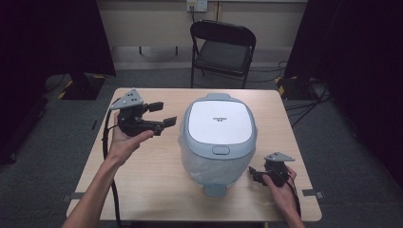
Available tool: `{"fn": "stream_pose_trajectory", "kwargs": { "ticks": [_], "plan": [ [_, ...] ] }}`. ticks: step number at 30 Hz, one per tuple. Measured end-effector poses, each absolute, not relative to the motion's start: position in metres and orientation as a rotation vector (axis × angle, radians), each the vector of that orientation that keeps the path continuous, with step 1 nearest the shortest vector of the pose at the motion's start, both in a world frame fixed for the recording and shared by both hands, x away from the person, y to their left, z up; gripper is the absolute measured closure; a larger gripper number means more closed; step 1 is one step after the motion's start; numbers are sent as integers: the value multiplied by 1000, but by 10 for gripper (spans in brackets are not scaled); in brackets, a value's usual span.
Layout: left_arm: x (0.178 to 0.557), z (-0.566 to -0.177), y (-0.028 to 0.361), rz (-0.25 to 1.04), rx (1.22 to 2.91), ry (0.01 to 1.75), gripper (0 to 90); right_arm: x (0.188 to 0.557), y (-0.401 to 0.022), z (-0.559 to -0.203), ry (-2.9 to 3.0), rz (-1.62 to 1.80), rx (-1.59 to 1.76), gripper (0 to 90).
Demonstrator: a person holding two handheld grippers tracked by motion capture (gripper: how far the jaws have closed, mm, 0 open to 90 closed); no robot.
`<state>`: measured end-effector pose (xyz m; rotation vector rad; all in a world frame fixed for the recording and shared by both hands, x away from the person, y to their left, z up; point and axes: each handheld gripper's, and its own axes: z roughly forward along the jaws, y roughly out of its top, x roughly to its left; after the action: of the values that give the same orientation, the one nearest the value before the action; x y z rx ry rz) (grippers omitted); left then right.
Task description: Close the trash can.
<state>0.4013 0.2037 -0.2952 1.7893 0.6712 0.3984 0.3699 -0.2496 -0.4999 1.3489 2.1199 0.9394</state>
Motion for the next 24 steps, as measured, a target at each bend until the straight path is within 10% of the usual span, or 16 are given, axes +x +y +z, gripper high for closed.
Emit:
{"fn": "stream_pose_trajectory", "kwargs": {
  "ticks": [24],
  "plan": [
    [384, -378, 282, 416, 1877, 922, 176, 370, -250, -500, 2119, 939, 1350, 203]
  ]
}}
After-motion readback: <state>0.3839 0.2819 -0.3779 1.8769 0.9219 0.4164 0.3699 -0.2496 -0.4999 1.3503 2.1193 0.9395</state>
